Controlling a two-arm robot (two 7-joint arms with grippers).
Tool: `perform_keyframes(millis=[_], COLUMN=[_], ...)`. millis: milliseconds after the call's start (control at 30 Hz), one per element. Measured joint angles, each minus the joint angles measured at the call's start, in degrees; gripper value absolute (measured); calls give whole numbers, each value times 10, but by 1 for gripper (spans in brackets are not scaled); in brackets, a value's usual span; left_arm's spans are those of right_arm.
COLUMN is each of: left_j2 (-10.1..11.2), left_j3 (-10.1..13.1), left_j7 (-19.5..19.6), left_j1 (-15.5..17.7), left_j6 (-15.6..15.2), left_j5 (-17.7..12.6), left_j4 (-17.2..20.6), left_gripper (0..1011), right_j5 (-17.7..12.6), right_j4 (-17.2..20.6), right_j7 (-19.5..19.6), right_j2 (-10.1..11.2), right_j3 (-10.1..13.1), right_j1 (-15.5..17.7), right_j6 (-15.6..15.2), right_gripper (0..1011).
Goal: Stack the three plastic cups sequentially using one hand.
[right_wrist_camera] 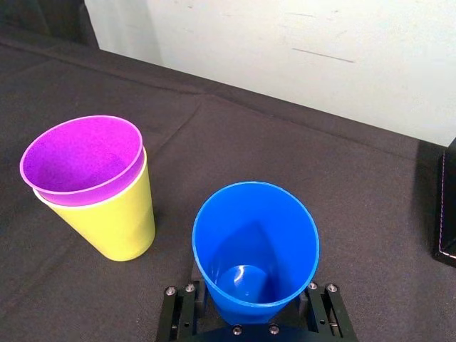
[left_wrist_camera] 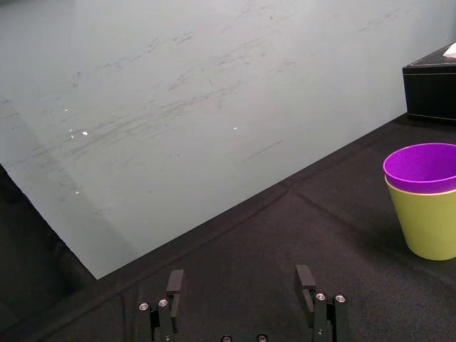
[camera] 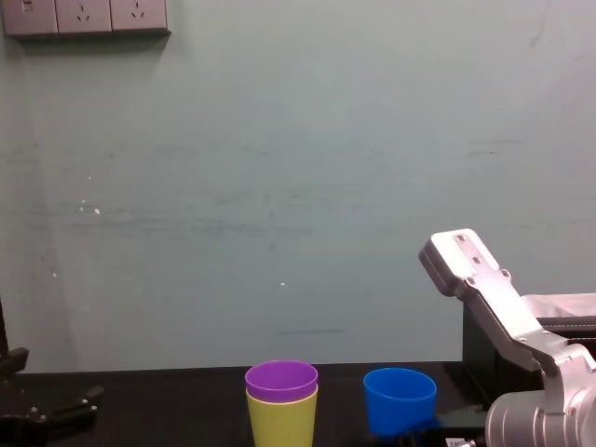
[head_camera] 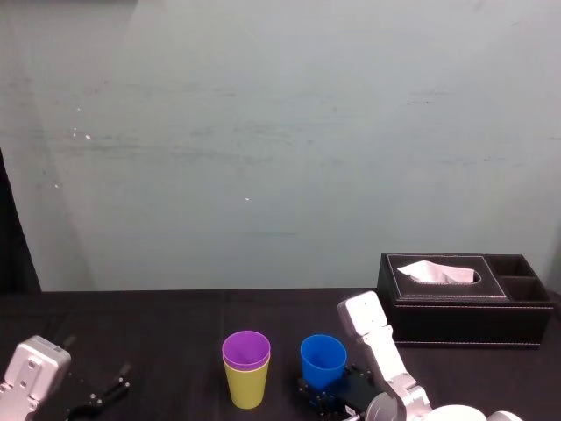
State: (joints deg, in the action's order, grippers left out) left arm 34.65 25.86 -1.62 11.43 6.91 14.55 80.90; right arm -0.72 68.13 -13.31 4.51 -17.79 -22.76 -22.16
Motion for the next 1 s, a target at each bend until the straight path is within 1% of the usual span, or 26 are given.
perform_keyframes(millis=[200,400,633,800,1000], left_j2=[0,0,0,0,0], left_j3=[0,0,0,0,0], left_j7=[0,0,0,0,0], left_j1=[0,0,0,0,0], left_j6=[0,0,0,0,0], left_j5=[0,0,0,0,0], left_j4=[0,0,0,0,0], left_gripper=[1000,1000,1000,1000,1000], right_j5=[0,12,20,24,23], right_j4=[1,25,47,64,75], right_j7=[0,4,4,-5,-17], right_j2=[0,7,9,10,9], right_j3=[0,2,4,4,4], right_j1=[0,8,10,7,-3], right_j6=[0,-6,-14,-24,-34], right_gripper=[689,690,689,689,689])
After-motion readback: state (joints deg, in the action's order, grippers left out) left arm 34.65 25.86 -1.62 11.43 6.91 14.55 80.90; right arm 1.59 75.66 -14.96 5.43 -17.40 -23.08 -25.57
